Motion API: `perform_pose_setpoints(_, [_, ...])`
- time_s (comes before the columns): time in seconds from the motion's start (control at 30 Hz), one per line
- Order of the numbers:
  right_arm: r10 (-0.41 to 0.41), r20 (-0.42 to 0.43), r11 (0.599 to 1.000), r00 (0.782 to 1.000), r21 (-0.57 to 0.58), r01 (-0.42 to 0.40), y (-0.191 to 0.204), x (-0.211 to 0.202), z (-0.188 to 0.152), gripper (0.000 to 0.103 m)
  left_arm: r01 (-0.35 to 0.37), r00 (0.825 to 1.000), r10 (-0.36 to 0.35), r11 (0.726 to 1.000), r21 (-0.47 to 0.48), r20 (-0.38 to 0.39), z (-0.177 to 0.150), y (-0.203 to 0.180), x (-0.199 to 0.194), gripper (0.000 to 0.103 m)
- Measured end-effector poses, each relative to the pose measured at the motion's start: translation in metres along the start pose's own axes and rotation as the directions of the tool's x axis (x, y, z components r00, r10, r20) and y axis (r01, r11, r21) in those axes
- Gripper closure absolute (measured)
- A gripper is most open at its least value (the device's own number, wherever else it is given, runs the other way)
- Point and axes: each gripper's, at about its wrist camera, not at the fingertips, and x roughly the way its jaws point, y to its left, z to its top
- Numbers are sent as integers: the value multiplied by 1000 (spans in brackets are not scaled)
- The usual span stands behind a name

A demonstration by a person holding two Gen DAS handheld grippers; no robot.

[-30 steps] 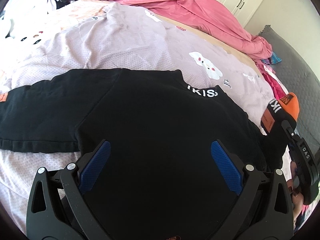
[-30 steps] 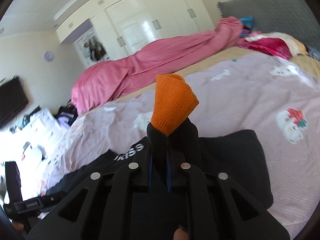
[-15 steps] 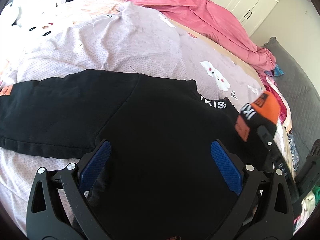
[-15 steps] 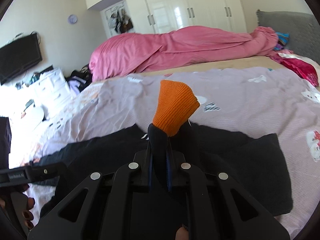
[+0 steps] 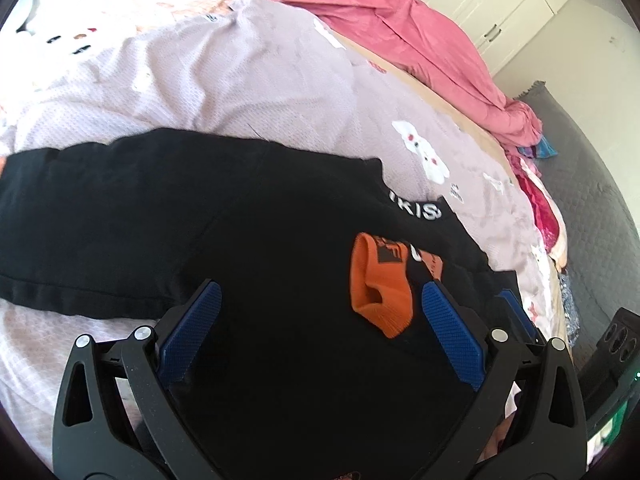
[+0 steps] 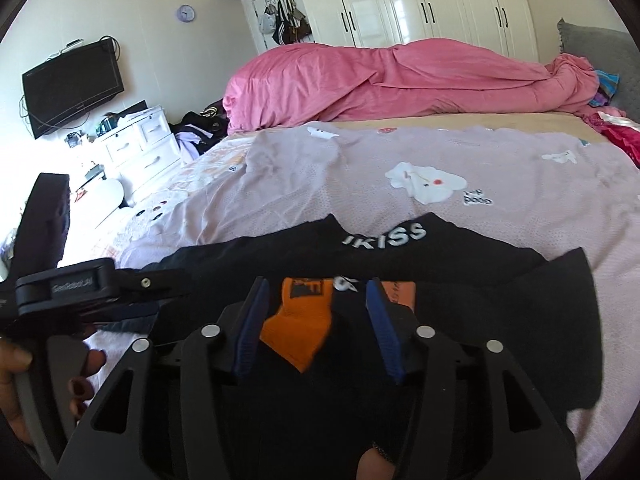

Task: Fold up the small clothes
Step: 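Lower the cuff onto the shirt body and open the right gripper, then grasp the folded orange cuff with the left gripper and straighten it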

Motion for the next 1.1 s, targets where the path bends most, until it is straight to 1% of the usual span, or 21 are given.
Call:
perform_pose_setpoints(0.03, [-17,-5,1000,1000,5,17,-3,-3,-1,48,10,1000,-10,1000,2,-8,-2,-2,3,8])
perform_pose_setpoints(0.07, [-54,-17,998,998,8,54,-10,-6,-3,46,34,999,-34,999,7,-26,-4,-5,8,8])
perform_pose_setpoints(0.17, [-133,-28,991,991,17,134,-24,-13,-8,43,89,994,-88,996,5,-68,-11,-12,22,8])
perform_pose_setpoints(0.2, [-152,-31,988,988,21,153,-29,-15,-10,41,103,992,-102,995,4,-78,-13,-14,27,8])
perform_pose_setpoints(0.27, [-191,-30,981,981,33,192,-41,-22,-12,40,138,986,-137,990,0,-92,-16,-21,34,10])
perform_pose_setpoints(0.33, [-217,-25,975,976,45,218,-50,-28,-14,39,157,982,-157,988,-11,-103,-18,-25,40,11])
perform_pose_setpoints(0.4, [-237,-13,970,972,60,237,-61,-35,-17,37,174,978,-176,984,-25,-108,-18,-29,46,16])
perform_pose_setpoints(0.43, [-242,-10,968,970,66,242,-65,-36,-17,36,174,978,-177,984,-31,-110,-18,-30,49,21])
perform_pose_setpoints(0.47, [-250,-8,966,968,72,249,-70,-38,-18,36,176,977,-179,984,-39,-112,-19,-32,52,28])
perform_pose_setpoints(0.5, [-261,-8,962,965,79,261,-76,-39,-18,36,176,977,-181,983,-49,-117,-18,-32,57,32])
perform_pose_setpoints(0.53, [-267,-8,960,964,82,266,-79,-40,-18,36,172,977,-177,984,-53,-122,-19,-33,60,36])
perform_pose_setpoints(0.6, [-276,-1,956,961,105,274,-88,-46,-19,36,158,978,-164,986,-58,-126,-19,-35,67,39])
perform_pose_setpoints(0.63, [-281,1,952,960,123,279,-94,-48,-20,36,148,980,-154,987,-57,-128,-20,-37,71,43])
perform_pose_setpoints(0.7, [-284,5,948,959,152,280,-101,-52,-19,36,135,982,-140,990,-48,-127,-20,-41,76,53])
perform_pose_setpoints(0.77, [-285,7,944,959,176,279,-109,-54,-19,36,114,986,-117,993,-36,-122,-21,-44,79,81])
perform_pose_setpoints(0.83, [-290,6,940,957,190,283,-116,-57,-19,36,107,987,-109,994,-29,-113,-21,-45,81,92])
perform_pose_setpoints(0.87, [-293,3,939,956,191,287,-118,-57,-19,36,111,988,-114,993,-27,-104,-20,-46,81,95])
perform_pose_setpoints(0.93, [-303,-7,935,953,192,299,-121,-56,-20,36,128,988,-130,991,-32,-87,-18,-45,78,96])
perform_pose_setpoints(1.03, [-304,-12,932,953,205,300,-123,-56,-20,36,157,987,-157,988,-14,-22,-13,-45,58,97])
perform_pose_setpoints(1.1, [-304,-13,930,953,213,300,-125,-56,-20,36,161,987,-161,987,9,13,-9,-48,45,97])
